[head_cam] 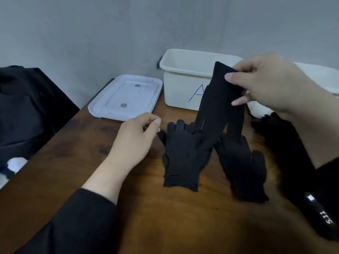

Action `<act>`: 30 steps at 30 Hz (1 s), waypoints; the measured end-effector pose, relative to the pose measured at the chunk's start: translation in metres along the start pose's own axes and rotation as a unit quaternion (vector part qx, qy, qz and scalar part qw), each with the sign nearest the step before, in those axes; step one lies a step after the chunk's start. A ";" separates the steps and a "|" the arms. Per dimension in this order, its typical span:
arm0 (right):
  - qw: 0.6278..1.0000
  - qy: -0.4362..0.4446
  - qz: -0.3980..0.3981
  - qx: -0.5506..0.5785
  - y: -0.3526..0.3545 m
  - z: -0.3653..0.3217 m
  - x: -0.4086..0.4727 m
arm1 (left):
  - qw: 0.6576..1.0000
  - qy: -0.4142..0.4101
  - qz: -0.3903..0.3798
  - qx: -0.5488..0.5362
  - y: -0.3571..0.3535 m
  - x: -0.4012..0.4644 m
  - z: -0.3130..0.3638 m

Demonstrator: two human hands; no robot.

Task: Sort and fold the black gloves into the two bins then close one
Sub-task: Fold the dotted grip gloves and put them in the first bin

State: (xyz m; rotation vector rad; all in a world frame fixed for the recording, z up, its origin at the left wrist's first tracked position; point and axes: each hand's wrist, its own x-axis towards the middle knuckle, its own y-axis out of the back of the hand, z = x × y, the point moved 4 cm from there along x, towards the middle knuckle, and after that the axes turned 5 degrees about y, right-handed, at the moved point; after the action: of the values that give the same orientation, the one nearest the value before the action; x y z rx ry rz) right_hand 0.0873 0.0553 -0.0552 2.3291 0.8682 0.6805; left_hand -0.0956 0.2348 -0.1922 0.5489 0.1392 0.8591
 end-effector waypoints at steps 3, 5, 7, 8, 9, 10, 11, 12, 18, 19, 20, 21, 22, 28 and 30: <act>0.993 0.083 0.085 0.000 -0.006 -0.019 -0.006 | 1.000 -0.010 0.012 -0.013 0.005 -0.001 0.001; 0.988 0.127 0.082 -0.032 -0.031 -0.023 -0.038 | 0.999 -0.022 0.014 -0.019 0.007 -0.002 0.002; 0.980 0.172 0.038 -0.096 -0.067 -0.005 -0.075 | 0.999 -0.029 0.005 -0.021 0.007 -0.002 0.002; 0.975 0.183 -0.004 -0.126 -0.088 0.010 -0.093 | 0.999 -0.030 -0.002 -0.019 0.007 -0.002 0.001; 0.973 0.172 -0.056 -0.142 -0.107 0.025 -0.108 | 0.999 -0.032 -0.008 -0.016 0.006 -0.001 0.001; 0.972 0.148 -0.107 -0.151 -0.121 0.039 -0.120 | 0.999 -0.033 -0.011 -0.013 0.004 -0.001 0.001; 0.969 0.132 -0.137 -0.159 -0.130 0.049 -0.129 | 0.999 -0.034 -0.014 -0.012 0.003 -0.002 0.002; 0.966 0.130 -0.151 -0.164 -0.134 0.054 -0.134 | 0.999 -0.034 -0.015 -0.013 0.002 -0.002 0.002; 0.973 0.133 -0.122 -0.143 -0.131 0.060 -0.131 | 0.999 -0.033 -0.022 -0.009 -0.001 -0.004 0.002; 0.974 0.135 -0.114 -0.144 -0.131 0.061 -0.131 | 0.999 -0.032 -0.025 -0.008 -0.002 -0.004 0.002; 0.972 0.145 -0.107 -0.152 -0.131 0.060 -0.130 | 0.999 -0.032 -0.029 -0.006 -0.003 -0.004 0.002; 0.968 0.154 -0.102 -0.167 -0.132 0.060 -0.128 | 0.999 -0.031 -0.033 -0.004 -0.004 -0.004 0.002; 0.964 0.164 -0.096 -0.186 -0.133 0.058 -0.126 | 0.999 -0.031 -0.038 -0.002 -0.005 -0.004 0.002; 0.972 0.168 0.000 -0.163 -0.119 0.046 -0.106 | 0.999 -0.032 -0.015 -0.010 -0.003 -0.005 0.003; 0.990 0.099 0.078 -0.066 -0.089 0.046 -0.093 | 0.999 -0.036 0.002 0.028 -0.003 -0.006 0.002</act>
State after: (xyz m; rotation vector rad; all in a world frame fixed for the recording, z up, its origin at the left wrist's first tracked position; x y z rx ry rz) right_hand 0.0167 0.0323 -0.1700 2.2530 0.7045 1.0178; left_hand -0.0971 0.2280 -0.1927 0.6315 0.0963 0.8410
